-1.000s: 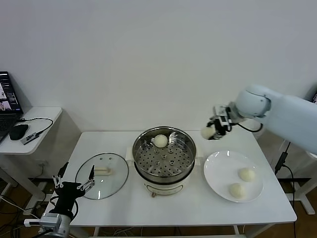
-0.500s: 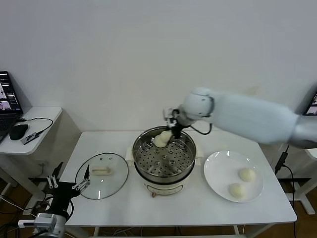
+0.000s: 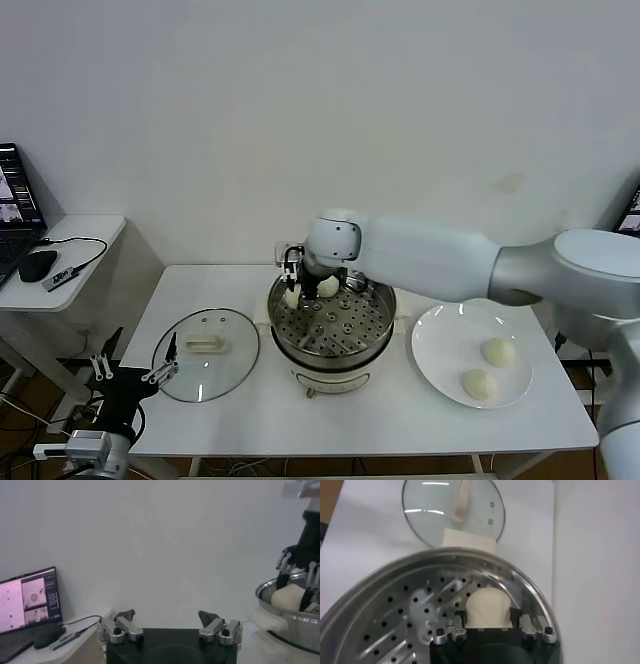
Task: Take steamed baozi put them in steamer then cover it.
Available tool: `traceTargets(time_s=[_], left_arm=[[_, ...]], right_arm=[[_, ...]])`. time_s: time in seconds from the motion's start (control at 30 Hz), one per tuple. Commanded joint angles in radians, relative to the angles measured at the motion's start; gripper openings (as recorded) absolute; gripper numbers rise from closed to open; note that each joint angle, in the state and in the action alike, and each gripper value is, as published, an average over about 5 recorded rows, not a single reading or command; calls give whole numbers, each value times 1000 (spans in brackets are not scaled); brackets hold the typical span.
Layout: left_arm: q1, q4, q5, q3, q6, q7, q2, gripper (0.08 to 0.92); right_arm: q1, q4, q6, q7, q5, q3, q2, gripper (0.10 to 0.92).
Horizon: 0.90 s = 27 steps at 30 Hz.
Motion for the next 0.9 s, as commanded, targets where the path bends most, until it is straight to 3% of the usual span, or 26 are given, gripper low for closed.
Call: traceTargets(time_s=[0.03, 0.2, 0.5, 0.9], left_arm=[[-1, 3, 0, -2, -1, 0, 0, 823], [-1, 4, 0, -3, -1, 0, 0, 823], [3, 5, 1, -3, 0, 1, -2, 823], [4, -3, 4, 8, 0, 2, 5, 823]], right_arm=[[-39, -62, -20, 15, -8, -2, 72, 551], [-37, -51, -29, -5, -19, -8, 64, 573], [85, 56, 0, -158, -60, -4, -62, 795], [295, 352, 163, -373, -149, -45, -506, 823]])
